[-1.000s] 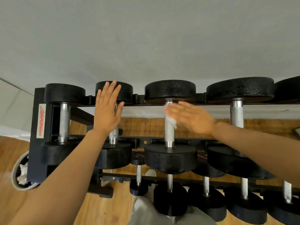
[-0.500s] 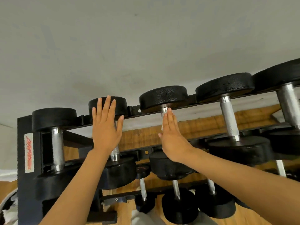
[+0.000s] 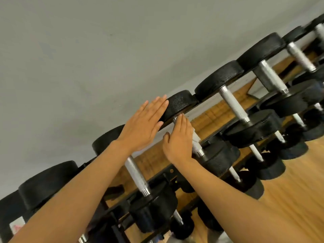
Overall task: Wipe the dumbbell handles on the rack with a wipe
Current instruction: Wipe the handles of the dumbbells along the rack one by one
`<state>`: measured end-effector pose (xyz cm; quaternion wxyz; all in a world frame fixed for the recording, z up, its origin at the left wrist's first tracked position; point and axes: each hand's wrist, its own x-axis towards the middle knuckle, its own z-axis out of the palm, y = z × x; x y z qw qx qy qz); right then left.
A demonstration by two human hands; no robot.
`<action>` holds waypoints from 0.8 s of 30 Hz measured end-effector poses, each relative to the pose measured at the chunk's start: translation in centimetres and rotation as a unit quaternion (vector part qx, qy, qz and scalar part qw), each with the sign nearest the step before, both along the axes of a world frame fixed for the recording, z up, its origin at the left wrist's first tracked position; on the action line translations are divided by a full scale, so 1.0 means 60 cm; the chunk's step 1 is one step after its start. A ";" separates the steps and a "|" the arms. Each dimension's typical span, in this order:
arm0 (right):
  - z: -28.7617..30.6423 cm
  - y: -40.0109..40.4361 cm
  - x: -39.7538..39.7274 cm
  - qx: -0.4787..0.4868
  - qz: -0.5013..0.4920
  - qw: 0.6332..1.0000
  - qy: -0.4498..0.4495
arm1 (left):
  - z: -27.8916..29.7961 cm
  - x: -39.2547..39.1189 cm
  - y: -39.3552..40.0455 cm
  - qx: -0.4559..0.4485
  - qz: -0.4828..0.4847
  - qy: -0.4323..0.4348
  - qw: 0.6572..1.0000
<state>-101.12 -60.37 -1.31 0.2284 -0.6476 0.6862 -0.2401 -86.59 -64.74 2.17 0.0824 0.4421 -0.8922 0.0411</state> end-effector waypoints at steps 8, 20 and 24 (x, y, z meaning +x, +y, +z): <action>0.004 0.019 -0.003 0.013 -0.077 0.997 -0.023 | 0.005 0.017 -0.056 -0.047 -0.172 -0.026 0.984; 0.010 0.032 -0.018 0.022 -0.150 0.988 -0.006 | 0.007 0.012 -0.050 -0.036 -0.180 0.058 0.981; 0.001 0.030 -0.018 -0.002 -0.192 0.981 -0.036 | 0.006 0.014 -0.051 -0.030 -0.176 0.068 0.982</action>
